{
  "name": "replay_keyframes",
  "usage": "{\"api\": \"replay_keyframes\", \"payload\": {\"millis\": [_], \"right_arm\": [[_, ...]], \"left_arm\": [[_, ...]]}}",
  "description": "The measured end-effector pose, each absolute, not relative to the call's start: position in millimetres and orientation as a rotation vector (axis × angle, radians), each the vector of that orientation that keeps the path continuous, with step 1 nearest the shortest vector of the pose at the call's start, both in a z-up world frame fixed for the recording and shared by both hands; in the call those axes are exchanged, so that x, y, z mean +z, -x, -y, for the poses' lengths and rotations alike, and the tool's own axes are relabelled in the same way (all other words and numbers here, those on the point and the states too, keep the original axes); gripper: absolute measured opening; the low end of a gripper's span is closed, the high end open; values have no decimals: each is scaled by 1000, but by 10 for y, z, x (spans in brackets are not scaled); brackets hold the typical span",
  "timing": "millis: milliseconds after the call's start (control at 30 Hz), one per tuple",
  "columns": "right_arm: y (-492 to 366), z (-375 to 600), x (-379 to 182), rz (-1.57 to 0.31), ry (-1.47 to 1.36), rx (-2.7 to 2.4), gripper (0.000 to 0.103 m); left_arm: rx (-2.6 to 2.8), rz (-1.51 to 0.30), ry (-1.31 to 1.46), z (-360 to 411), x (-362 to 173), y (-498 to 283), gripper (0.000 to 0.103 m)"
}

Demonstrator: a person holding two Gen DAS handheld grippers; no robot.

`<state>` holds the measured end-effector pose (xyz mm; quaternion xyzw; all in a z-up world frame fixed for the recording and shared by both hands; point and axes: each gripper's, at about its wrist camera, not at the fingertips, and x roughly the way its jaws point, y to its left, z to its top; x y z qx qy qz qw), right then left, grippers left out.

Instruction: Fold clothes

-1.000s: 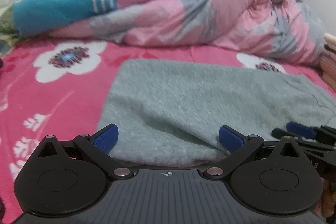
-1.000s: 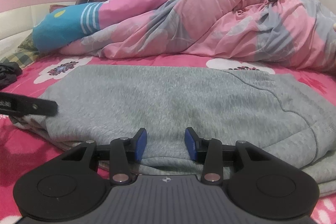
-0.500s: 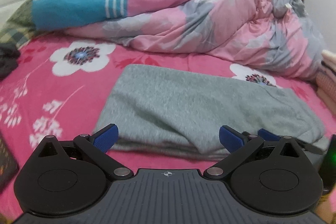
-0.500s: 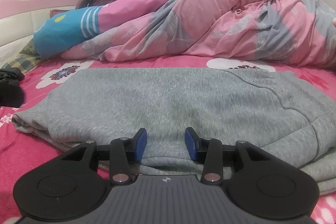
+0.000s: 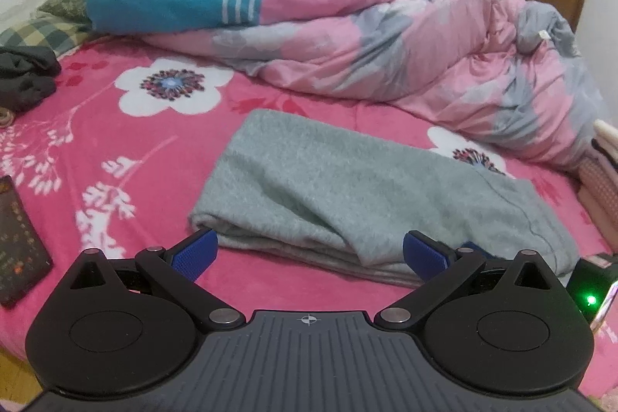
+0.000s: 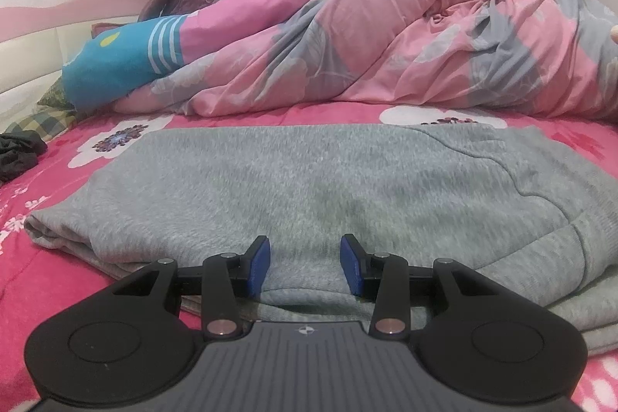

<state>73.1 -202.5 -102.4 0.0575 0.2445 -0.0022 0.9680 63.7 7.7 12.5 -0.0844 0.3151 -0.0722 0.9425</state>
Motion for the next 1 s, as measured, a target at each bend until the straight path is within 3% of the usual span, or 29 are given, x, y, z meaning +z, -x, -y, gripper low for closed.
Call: {"api": "replay_keyframes", "payload": {"millis": [267, 833, 1000], "right_arm": [[-743, 2042, -1029, -498, -126, -3, 42], [-722, 2145, -1040, -477, -196, 25, 43], [-717, 2357, -1071, -465, -335, 81, 42]], "left_arm": [[-46, -597, 201, -463, 335, -797, 103], [-40, -761, -24, -190, -478, -1642, 96], [116, -784, -70, -456, -480, -1618, 100]]}}
